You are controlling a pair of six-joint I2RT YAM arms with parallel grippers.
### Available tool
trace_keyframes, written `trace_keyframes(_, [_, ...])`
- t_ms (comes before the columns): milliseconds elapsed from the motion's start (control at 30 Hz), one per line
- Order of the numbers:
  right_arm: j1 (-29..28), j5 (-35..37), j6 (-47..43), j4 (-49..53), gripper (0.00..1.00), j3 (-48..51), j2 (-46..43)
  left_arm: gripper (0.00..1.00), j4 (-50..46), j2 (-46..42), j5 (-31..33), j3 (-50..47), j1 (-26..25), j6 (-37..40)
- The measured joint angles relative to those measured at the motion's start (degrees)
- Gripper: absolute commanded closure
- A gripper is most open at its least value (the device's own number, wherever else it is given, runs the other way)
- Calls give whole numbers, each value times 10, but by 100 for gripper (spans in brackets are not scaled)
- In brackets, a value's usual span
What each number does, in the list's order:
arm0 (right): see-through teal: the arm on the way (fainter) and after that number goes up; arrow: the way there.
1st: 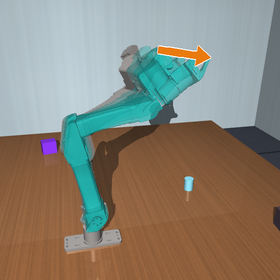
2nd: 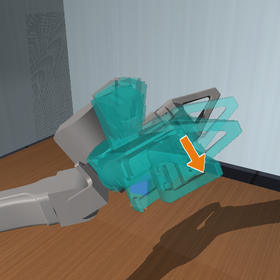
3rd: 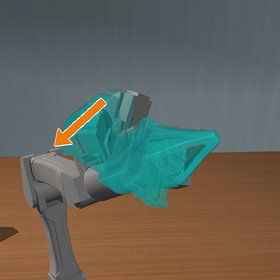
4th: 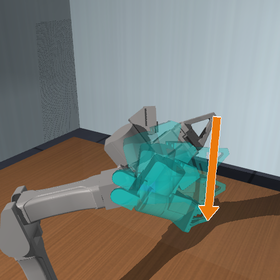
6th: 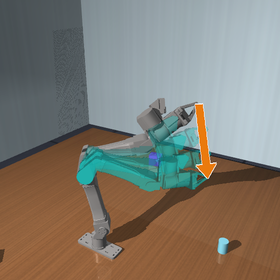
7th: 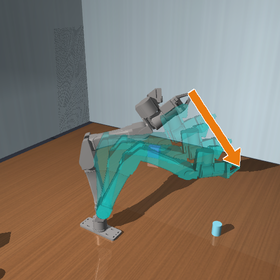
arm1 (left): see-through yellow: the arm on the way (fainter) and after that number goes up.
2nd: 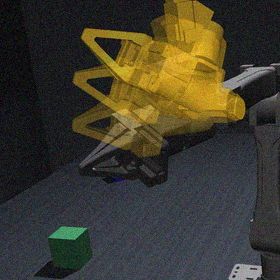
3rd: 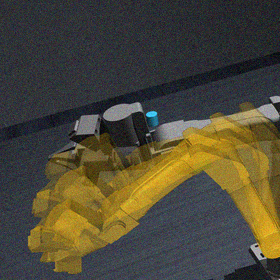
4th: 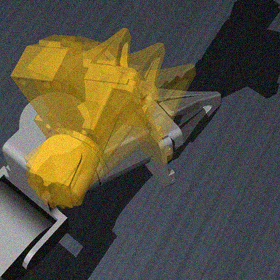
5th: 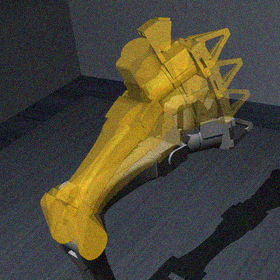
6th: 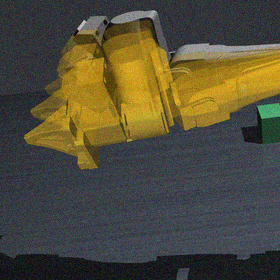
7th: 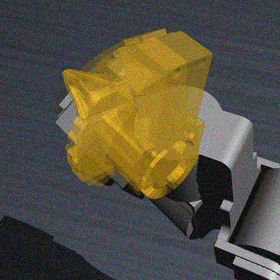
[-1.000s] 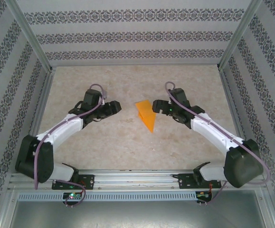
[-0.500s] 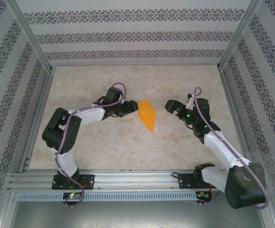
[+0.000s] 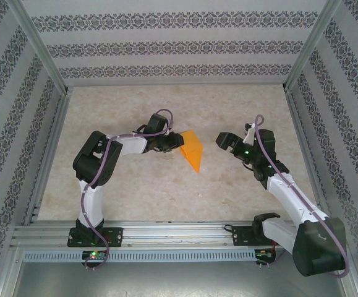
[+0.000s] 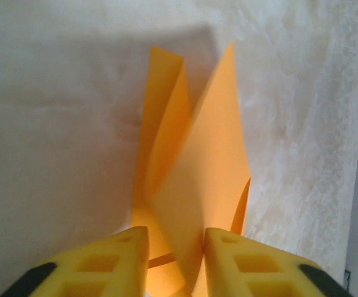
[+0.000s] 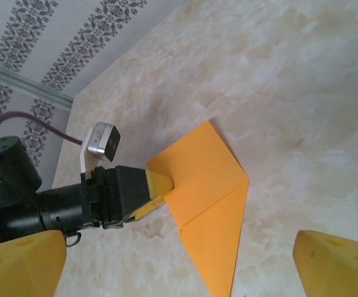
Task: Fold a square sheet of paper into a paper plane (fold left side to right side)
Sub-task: Pick up the paper from the center of the table.
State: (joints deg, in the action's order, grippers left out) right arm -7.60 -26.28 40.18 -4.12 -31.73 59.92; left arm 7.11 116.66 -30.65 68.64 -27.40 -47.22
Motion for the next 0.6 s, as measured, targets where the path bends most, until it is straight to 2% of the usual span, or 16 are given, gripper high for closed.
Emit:
trace_keyframes(133, [0, -31, -14, 14, 26, -8, 28, 97, 34, 0, -14, -6, 0, 3])
trace_keyframes(233, [5, -65, -25, 25, 34, -28, 66, 100, 58, -3, -26, -27, 0, 5])
trace_keyframes(333, [7, -98, -31, 25, 33, -43, 99, 100, 63, -24, -41, -62, 0, 12])
trace_keyframes(600, [5, -197, -71, 13, 19, -73, 183, 100, 88, -164, -113, -151, 9, 70])
